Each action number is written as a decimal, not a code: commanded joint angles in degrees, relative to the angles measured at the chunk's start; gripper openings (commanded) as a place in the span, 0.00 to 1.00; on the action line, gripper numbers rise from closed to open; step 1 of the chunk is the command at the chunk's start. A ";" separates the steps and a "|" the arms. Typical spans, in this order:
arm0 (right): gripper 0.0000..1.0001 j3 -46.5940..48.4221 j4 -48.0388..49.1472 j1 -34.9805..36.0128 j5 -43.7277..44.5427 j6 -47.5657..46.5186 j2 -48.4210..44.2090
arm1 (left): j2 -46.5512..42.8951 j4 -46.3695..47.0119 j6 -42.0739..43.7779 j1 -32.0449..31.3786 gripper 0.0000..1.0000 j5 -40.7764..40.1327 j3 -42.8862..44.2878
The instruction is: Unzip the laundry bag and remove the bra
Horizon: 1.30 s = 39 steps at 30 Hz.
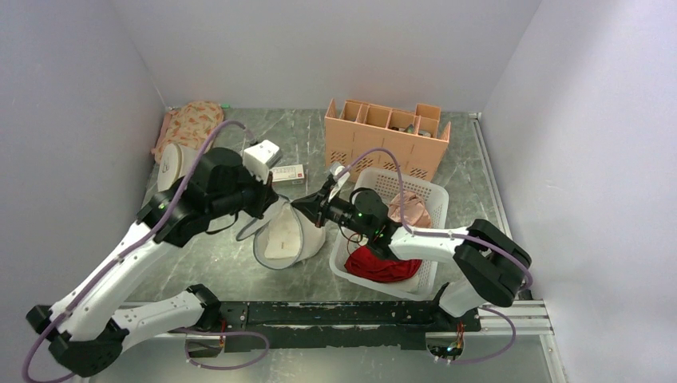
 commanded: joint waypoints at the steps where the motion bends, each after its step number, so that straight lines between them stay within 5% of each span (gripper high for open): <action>1: 0.00 0.72 3.36 -1.51 -0.56 6.57 2.90 | -5.80 3.28 8.96 -0.19 0.07 2.38 -2.63; 6: 0.00 1.06 3.43 -4.99 -1.85 11.21 4.69 | -9.37 5.35 10.54 -0.21 0.07 2.84 -5.53; 11: 0.00 0.39 0.93 -5.03 -2.69 8.74 3.87 | -9.62 6.27 3.40 -0.22 0.10 4.72 -8.74; 18: 0.00 -3.24 0.47 -3.91 -2.82 1.65 -0.34 | -10.32 10.96 -4.92 -0.21 0.32 6.36 -15.93; 27: 0.00 -5.12 1.08 -3.24 -2.01 -1.99 -3.44 | -2.76 7.85 -10.59 -0.21 0.79 7.22 -9.91; 39: 0.00 -5.54 0.15 -2.01 -0.64 -3.09 -5.71 | 3.80 14.91 -16.49 -0.23 0.78 5.83 -13.38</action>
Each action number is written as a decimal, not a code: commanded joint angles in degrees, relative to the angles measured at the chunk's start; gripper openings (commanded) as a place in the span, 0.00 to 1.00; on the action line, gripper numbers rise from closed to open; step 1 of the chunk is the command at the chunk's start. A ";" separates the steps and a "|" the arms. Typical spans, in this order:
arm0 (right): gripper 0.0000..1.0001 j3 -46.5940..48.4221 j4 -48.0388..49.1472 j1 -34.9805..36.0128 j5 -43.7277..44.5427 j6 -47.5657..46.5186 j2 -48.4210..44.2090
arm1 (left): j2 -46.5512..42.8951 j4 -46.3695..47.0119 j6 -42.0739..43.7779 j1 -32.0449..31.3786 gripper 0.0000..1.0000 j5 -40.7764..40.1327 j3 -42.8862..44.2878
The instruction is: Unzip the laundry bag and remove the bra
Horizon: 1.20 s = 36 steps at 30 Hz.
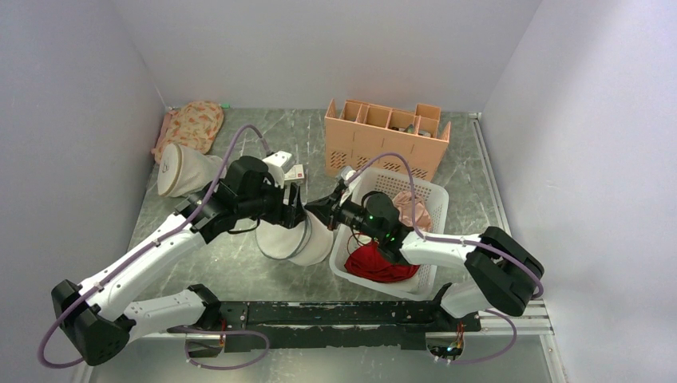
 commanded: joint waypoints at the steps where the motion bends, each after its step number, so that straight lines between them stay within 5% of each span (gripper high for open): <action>1: 0.00 -0.31 1.62 1.05 0.74 -1.47 -1.45 | 0.66 4.91 -4.30 -0.19 0.76 -0.80 -1.67; 9: 0.00 -0.12 0.94 2.25 1.07 -2.09 -1.26 | 3.39 6.67 -6.41 -0.21 0.68 -0.76 -2.79; 17: 0.00 -0.75 1.19 2.39 2.21 -2.69 -2.57 | 2.12 4.28 -7.03 -0.20 0.43 -3.11 -3.98; 23: 0.00 -0.53 0.19 2.51 2.40 -2.62 -3.09 | 1.94 -1.04 -4.66 -0.23 0.07 -5.42 -1.25; 36: 0.00 1.21 -2.78 2.28 8.29 -4.69 -0.77 | -1.82 -13.33 5.94 -0.38 0.07 -1.95 8.67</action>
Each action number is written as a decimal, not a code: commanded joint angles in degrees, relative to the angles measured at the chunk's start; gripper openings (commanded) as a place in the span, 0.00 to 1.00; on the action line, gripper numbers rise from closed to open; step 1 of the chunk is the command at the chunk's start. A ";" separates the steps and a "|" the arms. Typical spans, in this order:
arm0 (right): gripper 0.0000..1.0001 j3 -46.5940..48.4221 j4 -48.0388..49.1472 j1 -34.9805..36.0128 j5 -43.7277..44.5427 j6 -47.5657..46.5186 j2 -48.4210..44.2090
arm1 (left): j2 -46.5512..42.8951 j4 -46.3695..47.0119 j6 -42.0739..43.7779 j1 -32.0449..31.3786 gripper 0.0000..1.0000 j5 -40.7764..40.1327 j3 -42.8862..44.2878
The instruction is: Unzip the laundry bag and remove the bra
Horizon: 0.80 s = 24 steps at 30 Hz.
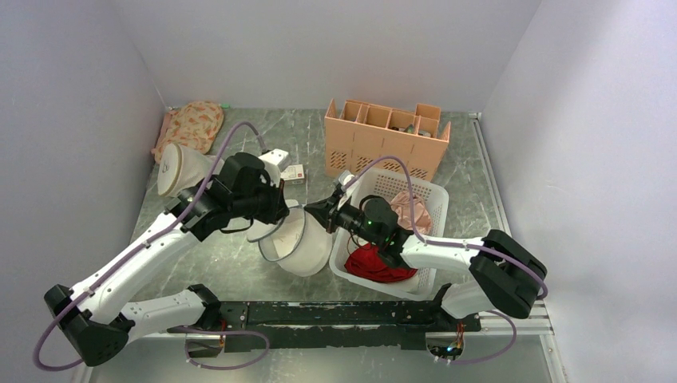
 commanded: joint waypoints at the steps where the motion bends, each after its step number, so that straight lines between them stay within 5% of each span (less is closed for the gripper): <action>1: 0.00 2.28 -2.04 -0.46 3.13 -2.00 0.95 | -1.78 -7.49 5.61 -0.24 0.07 1.26 5.24; 13: 0.00 7.53 -2.44 -0.90 -6.47 -6.07 6.82 | -1.50 -15.92 10.64 -0.21 0.07 9.87 12.31; 21: 0.00 15.32 -13.92 -1.85 -9.64 -6.64 10.76 | -1.28 -11.91 0.96 -0.18 0.07 13.74 13.68; 24: 0.21 17.72 -23.85 -1.89 -1.44 -3.19 8.15 | 0.08 -9.77 -5.97 -0.05 0.07 12.79 11.99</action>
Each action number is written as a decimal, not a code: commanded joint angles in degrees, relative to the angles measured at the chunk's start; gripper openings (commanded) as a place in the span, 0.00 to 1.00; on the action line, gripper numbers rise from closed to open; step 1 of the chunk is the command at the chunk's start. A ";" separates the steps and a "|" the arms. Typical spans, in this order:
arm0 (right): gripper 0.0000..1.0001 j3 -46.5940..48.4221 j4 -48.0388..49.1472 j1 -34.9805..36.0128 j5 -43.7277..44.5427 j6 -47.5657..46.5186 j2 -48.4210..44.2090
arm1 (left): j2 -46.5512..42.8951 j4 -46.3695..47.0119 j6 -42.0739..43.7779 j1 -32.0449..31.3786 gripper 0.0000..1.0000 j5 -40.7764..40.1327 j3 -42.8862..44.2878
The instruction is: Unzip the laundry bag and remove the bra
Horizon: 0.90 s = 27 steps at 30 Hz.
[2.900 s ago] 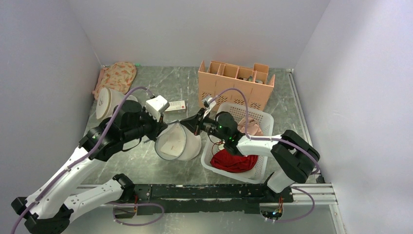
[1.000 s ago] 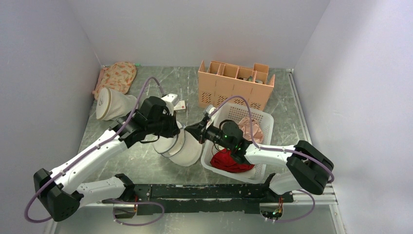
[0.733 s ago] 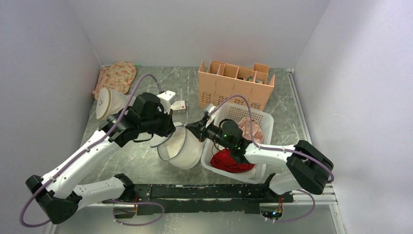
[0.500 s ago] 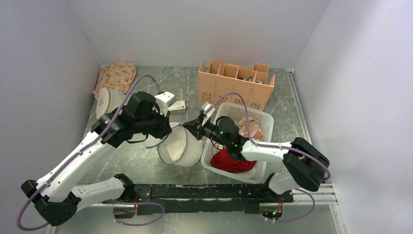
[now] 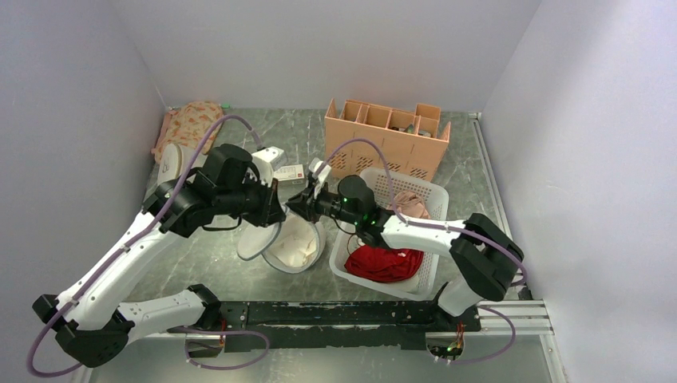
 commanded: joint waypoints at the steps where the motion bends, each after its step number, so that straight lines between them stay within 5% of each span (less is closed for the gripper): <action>1: 0.26 4.00 -18.73 -1.29 11.33 3.08 -2.79 | 1.08 4.66 -11.02 0.15 0.07 3.54 -0.02; 4: 0.50 5.97 -30.11 -2.91 17.84 6.25 -5.39 | 1.19 7.39 -15.19 1.83 0.07 3.50 -1.08; 11: 0.71 10.04 -48.60 -3.76 24.89 8.32 -11.81 | 1.84 9.29 -18.55 7.74 0.07 3.82 -2.11; 20: 0.78 6.26 -50.05 -2.66 14.04 9.91 -17.11 | 1.35 5.79 -17.61 12.85 0.07 3.71 -1.52; 27: 0.82 5.11 -45.87 5.91 17.89 14.01 -11.47 | 1.34 6.85 -19.07 14.86 0.07 5.82 -1.55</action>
